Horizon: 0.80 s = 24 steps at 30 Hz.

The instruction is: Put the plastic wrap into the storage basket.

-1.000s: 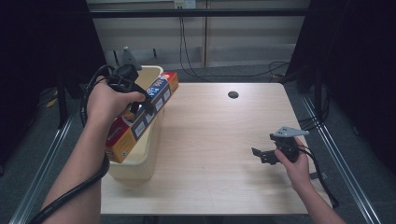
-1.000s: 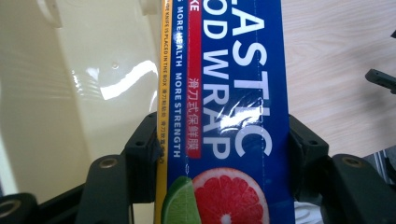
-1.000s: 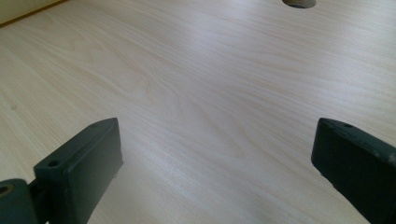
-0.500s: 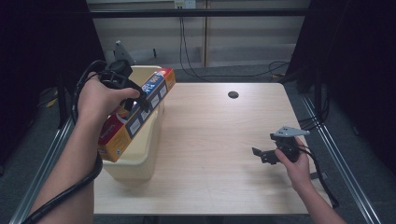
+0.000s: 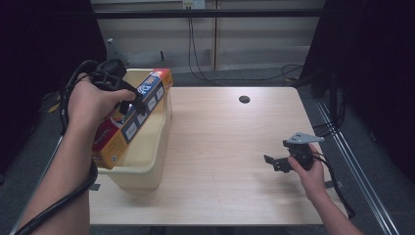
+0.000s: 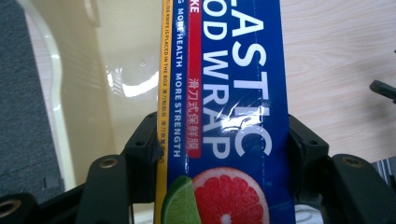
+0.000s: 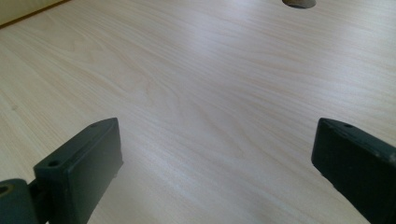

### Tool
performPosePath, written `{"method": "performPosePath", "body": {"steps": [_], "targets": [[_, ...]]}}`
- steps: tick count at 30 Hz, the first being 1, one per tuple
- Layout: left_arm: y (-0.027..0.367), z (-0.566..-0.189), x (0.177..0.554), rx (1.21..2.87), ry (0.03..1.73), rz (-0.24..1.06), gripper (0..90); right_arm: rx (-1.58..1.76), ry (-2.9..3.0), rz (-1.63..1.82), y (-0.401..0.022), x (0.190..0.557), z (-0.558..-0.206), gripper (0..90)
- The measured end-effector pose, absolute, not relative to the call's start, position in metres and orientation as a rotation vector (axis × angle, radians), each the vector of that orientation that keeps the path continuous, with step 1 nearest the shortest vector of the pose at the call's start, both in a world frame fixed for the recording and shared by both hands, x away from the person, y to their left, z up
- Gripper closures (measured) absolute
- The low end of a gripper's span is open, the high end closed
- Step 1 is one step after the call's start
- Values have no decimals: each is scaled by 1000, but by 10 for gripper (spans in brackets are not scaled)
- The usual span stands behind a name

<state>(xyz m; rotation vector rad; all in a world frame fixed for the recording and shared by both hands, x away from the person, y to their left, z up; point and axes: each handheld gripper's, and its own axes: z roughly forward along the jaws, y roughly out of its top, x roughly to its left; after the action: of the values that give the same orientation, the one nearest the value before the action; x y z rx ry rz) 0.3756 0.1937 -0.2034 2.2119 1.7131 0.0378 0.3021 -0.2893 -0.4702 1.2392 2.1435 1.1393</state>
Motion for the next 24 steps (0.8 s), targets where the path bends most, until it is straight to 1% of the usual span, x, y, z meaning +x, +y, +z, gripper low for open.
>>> {"method": "performPosePath", "body": {"steps": [14,17,19,23,24], "targets": [[212,-213,375,2166,1821,76,409,1236,2144,1142,-289,302,-470,17],[218,-216,376,2177,1818,77,408,1239,2145,1143,-289,302,-470,16],[219,-219,375,2148,1858,86,409,1235,2145,1144,-289,302,-470,16],[225,-224,376,2151,1872,91,408,1233,2147,1145,-289,302,-470,17],[225,-226,376,2130,1892,91,408,1234,2147,1144,-289,302,-470,16]]}}
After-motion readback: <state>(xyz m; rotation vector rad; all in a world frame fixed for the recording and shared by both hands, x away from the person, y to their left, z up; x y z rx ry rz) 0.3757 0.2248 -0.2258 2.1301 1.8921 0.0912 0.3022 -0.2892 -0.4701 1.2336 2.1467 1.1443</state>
